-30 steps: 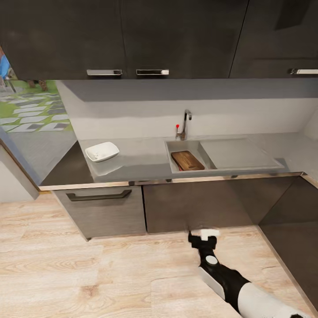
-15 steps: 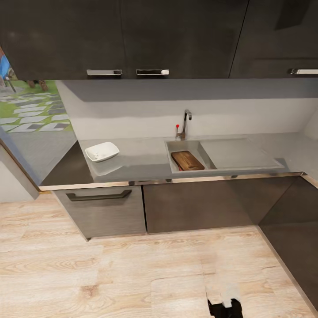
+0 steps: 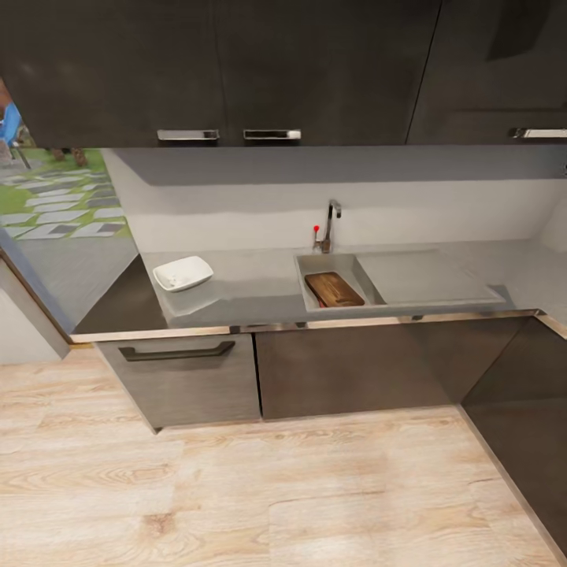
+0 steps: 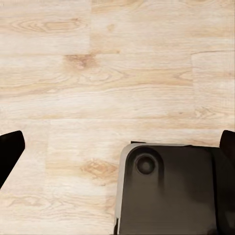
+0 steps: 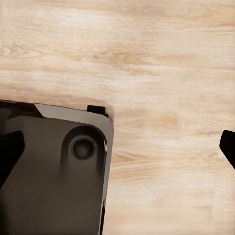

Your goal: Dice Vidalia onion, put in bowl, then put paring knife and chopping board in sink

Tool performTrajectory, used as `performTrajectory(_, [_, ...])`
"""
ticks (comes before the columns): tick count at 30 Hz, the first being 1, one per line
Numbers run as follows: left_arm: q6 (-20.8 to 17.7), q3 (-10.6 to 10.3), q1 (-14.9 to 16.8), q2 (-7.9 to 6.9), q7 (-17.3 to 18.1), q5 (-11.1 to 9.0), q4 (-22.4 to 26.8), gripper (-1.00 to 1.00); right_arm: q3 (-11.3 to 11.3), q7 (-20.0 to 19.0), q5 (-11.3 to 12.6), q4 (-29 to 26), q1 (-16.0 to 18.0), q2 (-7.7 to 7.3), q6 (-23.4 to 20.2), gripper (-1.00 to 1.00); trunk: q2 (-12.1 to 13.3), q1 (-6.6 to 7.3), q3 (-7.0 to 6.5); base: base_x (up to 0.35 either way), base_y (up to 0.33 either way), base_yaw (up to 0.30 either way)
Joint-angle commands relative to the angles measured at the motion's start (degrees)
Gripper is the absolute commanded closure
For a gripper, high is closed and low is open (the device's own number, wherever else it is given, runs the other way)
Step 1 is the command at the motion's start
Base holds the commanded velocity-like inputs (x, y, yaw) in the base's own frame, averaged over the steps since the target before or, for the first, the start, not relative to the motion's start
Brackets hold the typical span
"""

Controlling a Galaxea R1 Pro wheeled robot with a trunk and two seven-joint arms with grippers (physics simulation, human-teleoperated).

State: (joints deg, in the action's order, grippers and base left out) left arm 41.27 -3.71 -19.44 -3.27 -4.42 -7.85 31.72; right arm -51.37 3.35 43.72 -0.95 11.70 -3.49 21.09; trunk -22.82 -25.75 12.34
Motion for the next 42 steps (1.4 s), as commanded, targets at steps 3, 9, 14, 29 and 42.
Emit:
performTrajectory(3, [0.0, -0.4, 0.0, -0.02, -2.6, -0.2, 0.0, -1.0, -0.5, 0.4, 0.2, -0.1, -0.2, -0.03, -0.3, -1.0, -0.1, -0.04, -0.19, 0.0, 0.0, 0.0])
performTrajectory(9, [0.0, -0.3, 0.0, 0.01, -4.4, -0.2, -0.1, -1.0, -0.5, 0.5, 0.2, -0.2, -0.3, 0.42, -0.7, -1.0, -0.1, -0.04, -0.74, 0.0, 0.0, 0.0])
performTrajectory(14, [0.0, -0.3, 0.0, 0.02, -4.5, -0.2, -0.1, -1.0, -0.5, 0.5, 0.2, -0.2, -0.3, 0.75, -0.8, -1.0, -0.1, -0.04, -1.21, 0.0, 0.0, 0.0])
performTrajectory(29, [0.0, -0.3, 0.0, 0.02, -4.6, -0.2, -0.2, -1.0, -0.1, 1.0, 0.2, -0.2, -0.3, 0.59, -0.8, -1.0, -0.1, -0.04, -2.6, 0.0, 0.0, 0.0])
performTrajectory(42, [0.0, -0.3, 0.0, 0.02, -4.6, -0.2, -0.2, -1.0, 0.0, 1.8, 0.2, -0.3, -0.3, 0.59, -0.8, -1.0, -0.1, -0.04, -3.8, 0.0, 0.0, 0.0])
